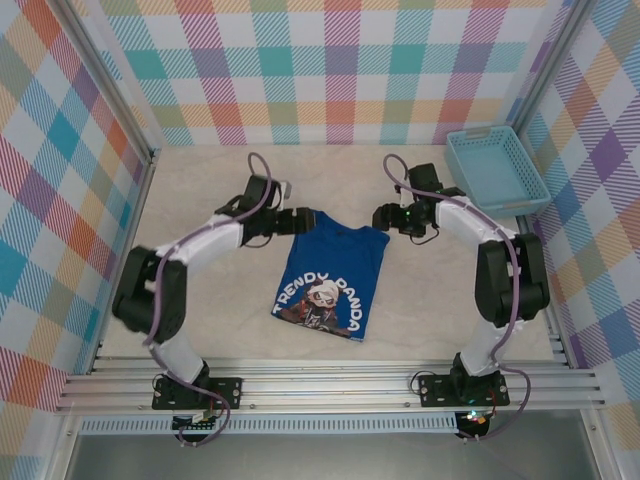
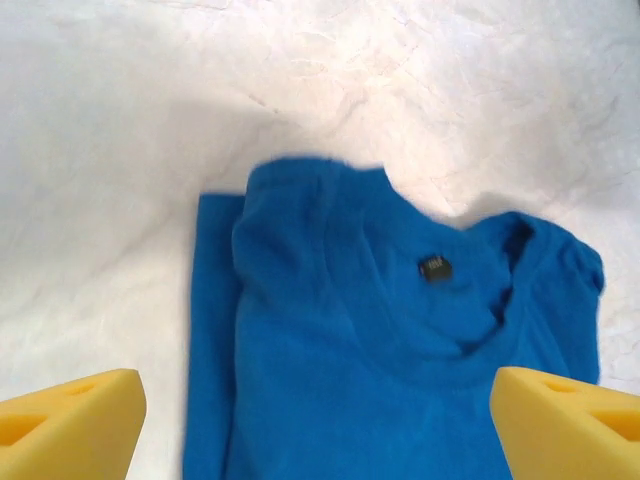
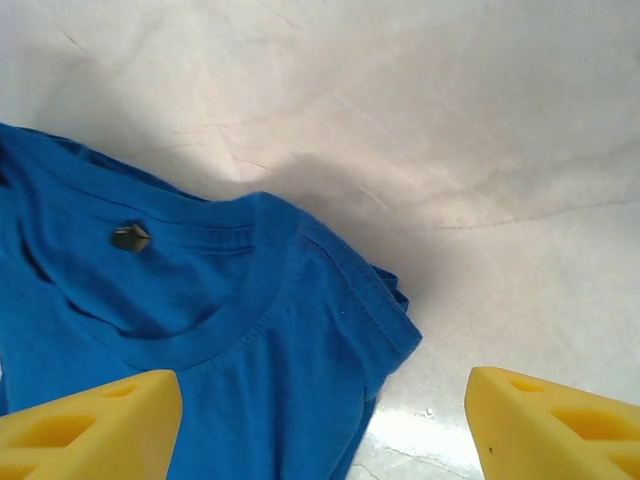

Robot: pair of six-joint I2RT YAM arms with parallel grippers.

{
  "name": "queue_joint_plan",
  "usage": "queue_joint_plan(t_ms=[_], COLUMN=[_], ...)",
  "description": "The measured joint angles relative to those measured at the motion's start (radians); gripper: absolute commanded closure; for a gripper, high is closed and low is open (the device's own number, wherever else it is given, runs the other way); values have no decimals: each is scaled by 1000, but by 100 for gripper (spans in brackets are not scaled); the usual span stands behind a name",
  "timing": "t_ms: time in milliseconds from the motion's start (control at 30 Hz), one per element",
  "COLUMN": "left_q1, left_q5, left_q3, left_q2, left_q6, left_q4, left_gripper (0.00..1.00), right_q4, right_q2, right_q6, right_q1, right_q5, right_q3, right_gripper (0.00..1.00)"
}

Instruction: Fold the inside-out t-shirt

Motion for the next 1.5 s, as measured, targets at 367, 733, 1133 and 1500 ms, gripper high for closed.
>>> queue_joint_plan(t_ms=[367, 733, 1133, 1500], left_q1=[68, 72, 75, 77], left_q5=[189, 314, 413, 436], left_q3=[340, 412, 443, 456], left_q2=[371, 450, 497, 517], left_q6=[166, 225, 222, 214], left_q4=[-190, -256, -274, -278], left_gripper=[11, 35, 64, 87], right_q4=[51, 84, 79, 114], right_q2=[95, 119, 162, 200], right_q6=[50, 92, 133, 154], right_q1=[16, 26, 33, 46], right_q5=[-69, -70, -73, -98], right_q3=[-68, -71, -29, -2], right_gripper=[27, 41, 58, 80])
